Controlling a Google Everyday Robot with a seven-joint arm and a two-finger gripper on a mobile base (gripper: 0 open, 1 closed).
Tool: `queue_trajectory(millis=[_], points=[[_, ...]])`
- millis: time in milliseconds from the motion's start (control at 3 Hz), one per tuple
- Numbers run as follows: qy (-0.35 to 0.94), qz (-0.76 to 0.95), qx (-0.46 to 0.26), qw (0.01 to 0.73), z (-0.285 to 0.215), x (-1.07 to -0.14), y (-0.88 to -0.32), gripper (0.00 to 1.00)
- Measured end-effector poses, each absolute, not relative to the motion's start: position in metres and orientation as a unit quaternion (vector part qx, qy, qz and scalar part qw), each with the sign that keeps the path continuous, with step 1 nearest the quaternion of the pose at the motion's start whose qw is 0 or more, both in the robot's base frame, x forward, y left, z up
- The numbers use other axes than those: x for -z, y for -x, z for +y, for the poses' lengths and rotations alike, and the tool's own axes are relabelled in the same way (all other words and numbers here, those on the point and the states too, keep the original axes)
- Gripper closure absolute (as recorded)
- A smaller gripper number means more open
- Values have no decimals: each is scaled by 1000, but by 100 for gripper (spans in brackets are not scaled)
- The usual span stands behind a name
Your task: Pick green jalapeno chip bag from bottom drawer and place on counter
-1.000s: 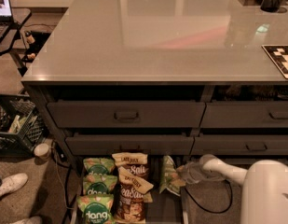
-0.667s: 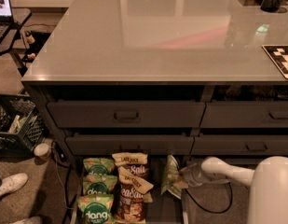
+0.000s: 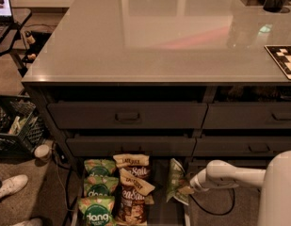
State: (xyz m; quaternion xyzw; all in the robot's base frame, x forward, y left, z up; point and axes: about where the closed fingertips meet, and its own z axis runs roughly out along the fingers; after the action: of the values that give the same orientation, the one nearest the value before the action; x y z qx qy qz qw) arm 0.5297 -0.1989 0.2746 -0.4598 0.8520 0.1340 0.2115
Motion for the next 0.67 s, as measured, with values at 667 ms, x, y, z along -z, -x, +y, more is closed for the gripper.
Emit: queue_trajectory(millis=[667], points=[[436, 873, -130, 176, -206, -314, -492, 100]])
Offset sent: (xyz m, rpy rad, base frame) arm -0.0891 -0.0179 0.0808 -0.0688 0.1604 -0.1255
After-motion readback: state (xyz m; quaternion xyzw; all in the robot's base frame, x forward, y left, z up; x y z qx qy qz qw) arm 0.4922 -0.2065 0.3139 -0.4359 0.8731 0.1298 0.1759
